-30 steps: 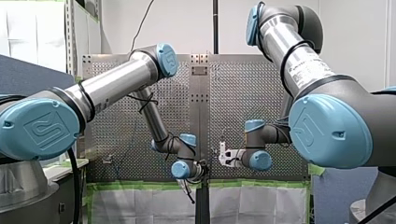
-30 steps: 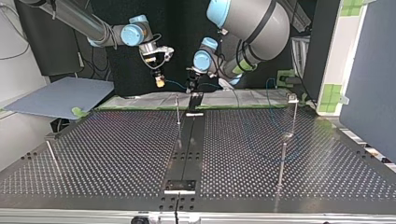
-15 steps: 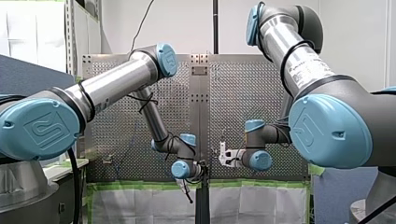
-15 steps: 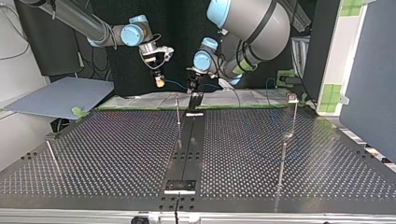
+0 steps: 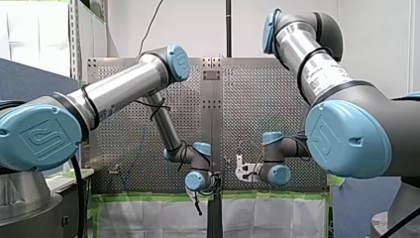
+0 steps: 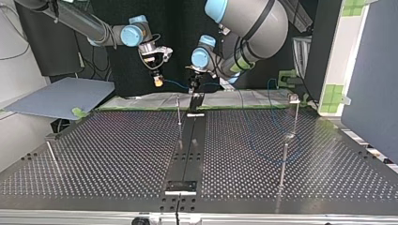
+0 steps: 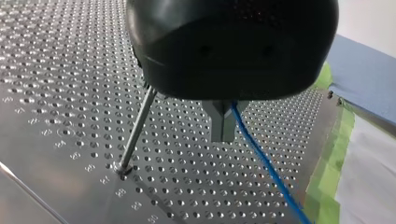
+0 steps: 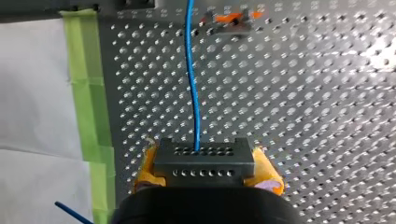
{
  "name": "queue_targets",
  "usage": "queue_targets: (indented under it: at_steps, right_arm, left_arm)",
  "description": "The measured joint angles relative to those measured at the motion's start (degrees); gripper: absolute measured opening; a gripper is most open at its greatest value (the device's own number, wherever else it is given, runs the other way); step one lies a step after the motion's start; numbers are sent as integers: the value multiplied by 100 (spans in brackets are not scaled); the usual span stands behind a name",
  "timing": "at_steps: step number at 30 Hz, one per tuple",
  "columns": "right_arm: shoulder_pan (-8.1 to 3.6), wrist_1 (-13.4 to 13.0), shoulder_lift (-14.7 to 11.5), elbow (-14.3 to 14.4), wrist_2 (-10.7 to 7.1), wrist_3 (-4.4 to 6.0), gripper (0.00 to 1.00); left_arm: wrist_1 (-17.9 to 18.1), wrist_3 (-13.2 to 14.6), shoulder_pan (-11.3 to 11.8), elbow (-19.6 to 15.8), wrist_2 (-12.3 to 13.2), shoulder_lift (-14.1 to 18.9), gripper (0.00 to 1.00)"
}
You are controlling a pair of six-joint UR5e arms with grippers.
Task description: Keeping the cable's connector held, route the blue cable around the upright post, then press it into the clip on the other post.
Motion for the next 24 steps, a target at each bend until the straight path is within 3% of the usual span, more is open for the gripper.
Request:
queue_targets:
  at_steps: [8,15,19,24]
  right_arm:
    - [-111,-78,143,-101,-28,119,0]
    - [-203,-35,283,-283,-45,135,0]
    - [-237,106,303,-425,-51,112,0]
    - [-261,356,303,-668,-53,-18,0]
  left_arm:
    - [141,288,-46,0,-131,46,0]
    - [76,624,-62,0,-410,268,0]
    - [22,825,-66,0,-415,295,0]
    - [-29,1066,-96,0,-388,299,0]
